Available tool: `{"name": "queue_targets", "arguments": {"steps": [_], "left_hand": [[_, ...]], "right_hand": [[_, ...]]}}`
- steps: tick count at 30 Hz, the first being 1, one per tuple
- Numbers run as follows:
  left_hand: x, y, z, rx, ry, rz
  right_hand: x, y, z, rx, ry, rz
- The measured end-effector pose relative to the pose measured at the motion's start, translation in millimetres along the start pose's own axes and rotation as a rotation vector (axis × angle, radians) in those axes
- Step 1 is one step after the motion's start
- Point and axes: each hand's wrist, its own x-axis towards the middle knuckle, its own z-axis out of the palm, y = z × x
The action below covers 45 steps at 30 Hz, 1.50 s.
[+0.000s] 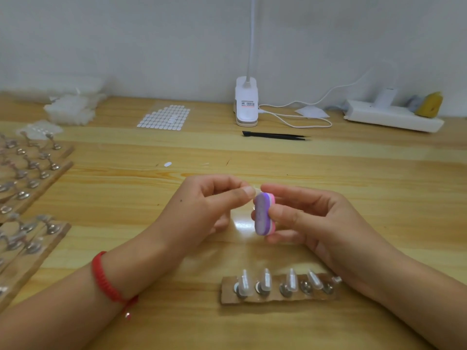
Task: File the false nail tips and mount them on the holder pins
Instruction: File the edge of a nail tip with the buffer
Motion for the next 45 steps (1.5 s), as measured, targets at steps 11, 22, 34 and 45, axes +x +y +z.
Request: {"name": "queue_targets", "arguments": {"steps": [11, 22, 34, 45], "left_hand": [[-1.3, 3.1, -1.3, 0.057, -0.177, -0.027], [-0.8, 1.0, 1.8, 0.019, 0.0, -0.007], [-2.6, -1.3, 6.2, 0.011, 0.073, 0.064], [-0.9, 0.3, 8.0, 0.006, 0.128, 0.119]], "right_hand": [[2.5, 0.1, -2.1, 0.089, 0.069, -0.019], [2.8, 2.8, -3.2, 0.016, 0.033, -0.029], [1.7, 0.5, -2.4, 0.115, 0.087, -0.026], [4.5, 1.4, -5.4, 0.155, 0.048, -0.026]]}}
